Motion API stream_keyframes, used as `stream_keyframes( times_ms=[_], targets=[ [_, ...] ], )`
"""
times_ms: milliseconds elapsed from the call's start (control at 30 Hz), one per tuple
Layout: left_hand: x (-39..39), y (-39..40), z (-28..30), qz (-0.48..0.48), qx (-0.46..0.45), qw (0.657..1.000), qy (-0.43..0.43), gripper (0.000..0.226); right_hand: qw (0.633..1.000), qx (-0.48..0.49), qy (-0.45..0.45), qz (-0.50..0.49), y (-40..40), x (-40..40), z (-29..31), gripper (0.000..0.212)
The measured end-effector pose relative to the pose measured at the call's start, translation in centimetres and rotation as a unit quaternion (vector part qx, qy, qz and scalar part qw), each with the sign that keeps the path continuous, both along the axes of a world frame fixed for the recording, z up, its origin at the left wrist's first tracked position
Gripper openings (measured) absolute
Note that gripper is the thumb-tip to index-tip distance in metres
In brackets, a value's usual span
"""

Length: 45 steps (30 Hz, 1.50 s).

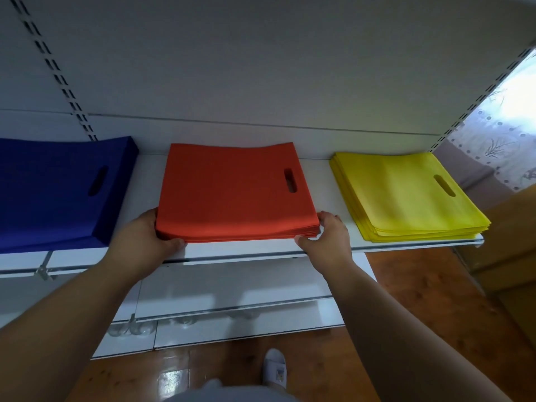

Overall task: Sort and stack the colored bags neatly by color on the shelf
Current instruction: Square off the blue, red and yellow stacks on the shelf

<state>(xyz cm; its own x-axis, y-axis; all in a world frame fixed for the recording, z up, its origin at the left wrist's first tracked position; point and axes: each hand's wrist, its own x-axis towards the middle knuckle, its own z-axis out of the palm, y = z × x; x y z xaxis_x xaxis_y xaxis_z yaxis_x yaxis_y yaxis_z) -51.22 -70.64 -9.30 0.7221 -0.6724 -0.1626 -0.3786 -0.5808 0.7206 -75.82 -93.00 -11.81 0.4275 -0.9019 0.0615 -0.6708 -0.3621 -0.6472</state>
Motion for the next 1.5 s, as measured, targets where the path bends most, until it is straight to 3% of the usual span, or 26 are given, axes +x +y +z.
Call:
stream_keyframes(
  times_ms=[333,533,767,900,967,1033,1133,1267,1367,1500],
  targets=[
    [0.0,0.0,0.2,-0.007,0.002,1.0,-0.003,0.041,0.997,0.066,-0.005,-0.03,-0.3,0.2,0.2,0.045],
    [0.0,0.0,0.3,-0.01,0.001,1.0,0.001,0.041,0.977,0.187,-0.07,-0.07,-0.8,0.8,1.4,0.035],
    [-0.1,0.0,0.4,-0.016,-0.013,1.0,0.015,0.043,0.983,0.101,-0.078,-0.133,1.1,0.5,2.0,0.014],
    [0.2,0.2,0.2,-0.02,-0.015,1.0,0.019,0.042,0.991,0.077,-0.055,-0.095,1.6,0.5,2.2,0.025],
    [0.3,0.3,0.2,-0.021,-0.015,1.0,0.017,0.038,0.98,0.139,-0.097,-0.102,1.8,0.9,3.1,0.028],
    [0.3,0.2,0.2,-0.024,-0.017,0.999,0.016,0.035,0.952,0.25,-0.144,-0.107,1.7,1.6,4.3,0.038],
    [0.4,0.2,0.2,-0.027,-0.022,0.999,0.011,0.032,0.898,0.383,-0.183,-0.115,1.1,2.4,5.3,0.071],
    [0.6,0.3,0.0,-0.03,-0.024,0.999,0.02,0.038,0.864,0.445,-0.198,-0.13,0.4,2.3,5.7,0.091],
    [0.9,0.3,-0.1,-0.031,-0.025,0.999,0.025,0.038,0.87,0.447,-0.179,-0.108,-0.3,2.7,6.2,0.08],
    [1.0,0.2,-0.1,-0.034,-0.019,0.999,0.026,0.033,0.884,0.428,-0.147,-0.121,-0.9,3.4,6.8,0.045]
  ],
)
